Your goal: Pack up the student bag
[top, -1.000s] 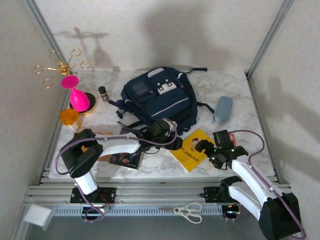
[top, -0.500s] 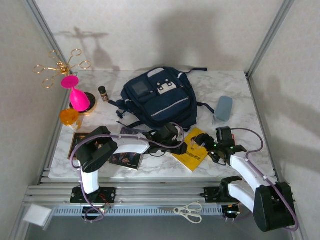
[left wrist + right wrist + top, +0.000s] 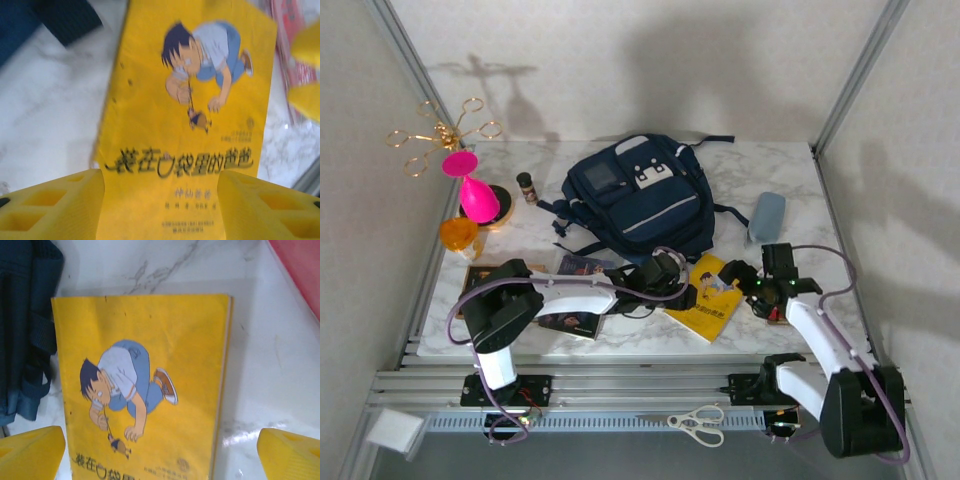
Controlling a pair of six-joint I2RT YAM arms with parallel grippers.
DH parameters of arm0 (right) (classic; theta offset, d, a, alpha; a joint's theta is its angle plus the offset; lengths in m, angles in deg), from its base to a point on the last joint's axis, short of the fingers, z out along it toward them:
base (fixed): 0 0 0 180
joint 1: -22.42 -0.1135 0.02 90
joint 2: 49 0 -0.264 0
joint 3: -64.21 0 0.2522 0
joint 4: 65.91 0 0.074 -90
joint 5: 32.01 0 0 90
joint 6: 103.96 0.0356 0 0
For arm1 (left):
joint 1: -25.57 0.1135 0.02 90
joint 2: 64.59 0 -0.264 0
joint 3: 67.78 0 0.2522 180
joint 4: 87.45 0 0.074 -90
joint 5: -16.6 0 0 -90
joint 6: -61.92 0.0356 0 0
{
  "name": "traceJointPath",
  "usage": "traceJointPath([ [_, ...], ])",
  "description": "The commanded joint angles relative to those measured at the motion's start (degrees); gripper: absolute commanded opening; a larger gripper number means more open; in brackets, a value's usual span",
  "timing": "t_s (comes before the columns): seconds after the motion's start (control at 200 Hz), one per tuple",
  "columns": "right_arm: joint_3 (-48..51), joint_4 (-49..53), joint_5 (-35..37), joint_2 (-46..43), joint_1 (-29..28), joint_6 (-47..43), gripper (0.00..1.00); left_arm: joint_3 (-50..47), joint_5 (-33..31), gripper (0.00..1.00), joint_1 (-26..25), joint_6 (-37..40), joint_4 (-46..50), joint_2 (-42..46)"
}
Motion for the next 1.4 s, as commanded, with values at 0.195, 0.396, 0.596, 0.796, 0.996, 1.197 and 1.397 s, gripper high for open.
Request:
traceJointPath([
  [0.195, 7.6, -0.9, -7.1, -4.6, -3.3, 4.1, 0.98, 3.7, 1.9, 0.62, 3.2, -0.5, -1.6, -5.7],
  [0.396, 8.8, -7.5, -11.6, -2.8, -3.7, 3.6, 0.95, 4.0, 5.0, 0.61, 3.0, -0.9, -1.4, -8.3],
  [0.596, 9.1, -13.0, -16.0, -2.5, -3.7, 3.9, 0.88, 3.9, 6.2, 0.58, 2.2, -0.1, -0.9, -8.5],
  [0.796, 9.5, -13.8, -15.8, -1.4, -3.6, 4.0, 0.82, 3.4, 6.2, 0.57, 1.9, -0.3, -1.1, -8.4],
  [0.996, 9.2, -15.3, -18.6, 1.0, -3.6, 3.0, 0.77, 2.9, 7.4, 0.57, 1.4, -1.1, -2.0, -8.1],
  [1.197, 6.9, -13.2, -19.6, 1.8, -3.6, 0.1, 0.69, 2.7, 7.7, 0.56, 1.4, -1.1, -2.2, -7.9],
  [1.397, 8.2, -17.1, -24.3, 3.4, -3.5, 0.2, 0.67, 2.6, 10.0, 0.56, 1.4, -1.9, -3.8, -7.4],
])
